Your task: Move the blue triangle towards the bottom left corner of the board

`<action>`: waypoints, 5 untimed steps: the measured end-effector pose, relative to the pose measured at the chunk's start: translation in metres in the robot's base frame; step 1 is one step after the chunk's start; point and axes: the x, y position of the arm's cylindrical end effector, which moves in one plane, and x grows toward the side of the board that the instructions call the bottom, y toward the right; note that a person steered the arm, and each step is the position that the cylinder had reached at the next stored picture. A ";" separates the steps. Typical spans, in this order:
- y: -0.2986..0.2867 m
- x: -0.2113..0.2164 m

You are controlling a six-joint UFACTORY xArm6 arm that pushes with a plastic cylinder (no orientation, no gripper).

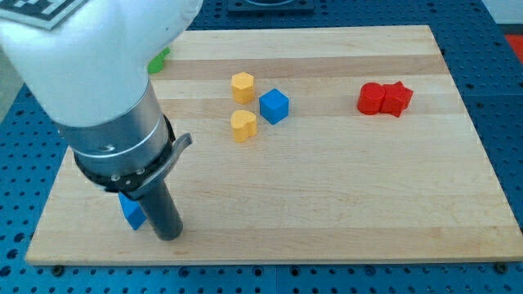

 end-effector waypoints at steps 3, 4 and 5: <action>-0.006 -0.026; -0.022 -0.029; -0.051 -0.028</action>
